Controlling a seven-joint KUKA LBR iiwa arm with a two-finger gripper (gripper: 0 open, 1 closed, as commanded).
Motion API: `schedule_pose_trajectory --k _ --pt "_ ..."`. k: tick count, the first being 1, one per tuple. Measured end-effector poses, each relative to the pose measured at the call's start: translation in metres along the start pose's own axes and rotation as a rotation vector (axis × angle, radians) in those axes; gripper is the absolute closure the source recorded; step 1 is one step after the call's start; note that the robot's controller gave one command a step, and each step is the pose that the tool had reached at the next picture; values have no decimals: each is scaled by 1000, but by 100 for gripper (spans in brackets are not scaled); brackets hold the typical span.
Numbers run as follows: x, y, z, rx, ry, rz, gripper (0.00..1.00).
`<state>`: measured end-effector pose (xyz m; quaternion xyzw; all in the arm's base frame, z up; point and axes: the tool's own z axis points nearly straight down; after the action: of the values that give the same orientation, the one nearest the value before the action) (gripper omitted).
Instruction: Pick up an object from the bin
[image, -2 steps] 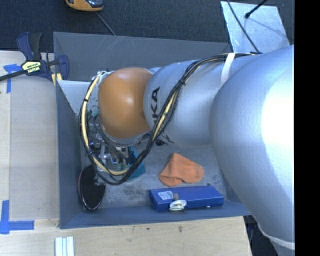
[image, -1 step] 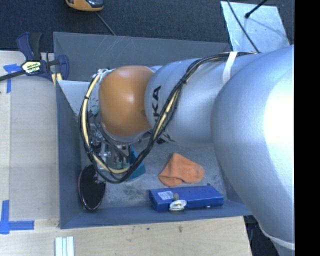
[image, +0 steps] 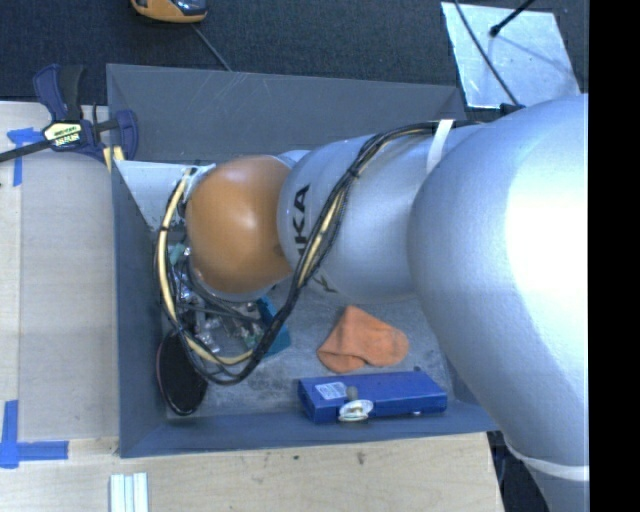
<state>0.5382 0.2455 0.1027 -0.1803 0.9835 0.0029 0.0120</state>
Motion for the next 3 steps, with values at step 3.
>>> schedule_pose_trajectory --k 3 --pt "25 1 30 -4 25 -543 0"
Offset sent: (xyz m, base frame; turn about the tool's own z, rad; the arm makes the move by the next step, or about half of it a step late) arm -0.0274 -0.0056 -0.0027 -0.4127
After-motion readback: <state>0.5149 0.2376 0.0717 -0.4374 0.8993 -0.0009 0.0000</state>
